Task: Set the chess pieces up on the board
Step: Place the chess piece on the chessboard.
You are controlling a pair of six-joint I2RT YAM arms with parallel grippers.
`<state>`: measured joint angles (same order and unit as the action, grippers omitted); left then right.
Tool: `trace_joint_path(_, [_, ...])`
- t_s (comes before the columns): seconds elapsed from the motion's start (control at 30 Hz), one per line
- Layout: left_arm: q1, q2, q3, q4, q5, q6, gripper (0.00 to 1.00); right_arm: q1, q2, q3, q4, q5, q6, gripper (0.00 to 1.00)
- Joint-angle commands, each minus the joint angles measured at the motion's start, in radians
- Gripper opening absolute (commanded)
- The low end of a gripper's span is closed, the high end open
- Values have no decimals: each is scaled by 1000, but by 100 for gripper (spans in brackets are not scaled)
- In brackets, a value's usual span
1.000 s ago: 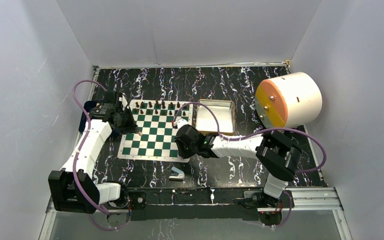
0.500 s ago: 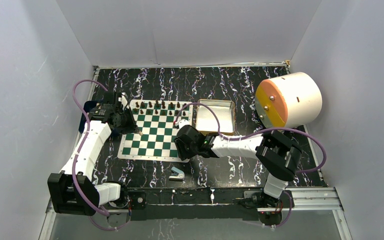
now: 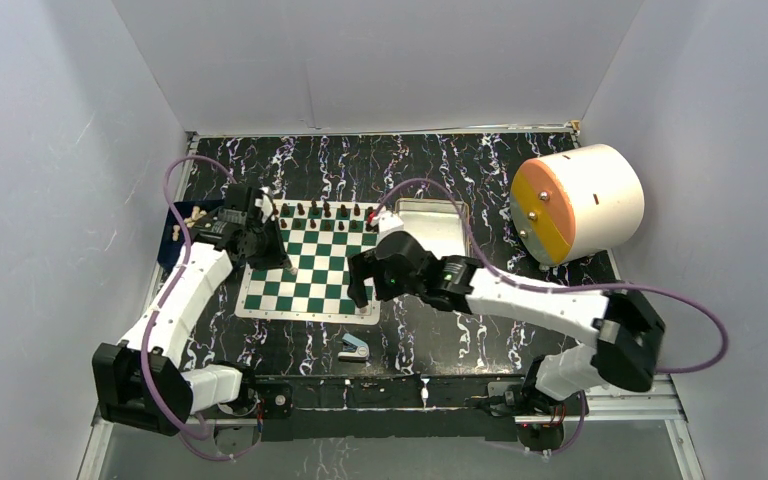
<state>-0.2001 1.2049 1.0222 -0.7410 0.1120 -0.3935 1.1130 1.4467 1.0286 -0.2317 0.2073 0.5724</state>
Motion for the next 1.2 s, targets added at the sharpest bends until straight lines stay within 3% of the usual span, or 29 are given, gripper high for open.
trace_joint_path(0.0, [-78,-41,-8,22,-49,-51,0,-2,-152,38,-46,98,44,99])
trace_joint_path(0.5, [-425,23,-108,172,-323,-140,0,-2,-427,-47,-34,265,112,99])
trace_joint_path(1.17, [-539,132,-181,254,-375,-185,0,-2,-555,-86,-70,344,135,99])
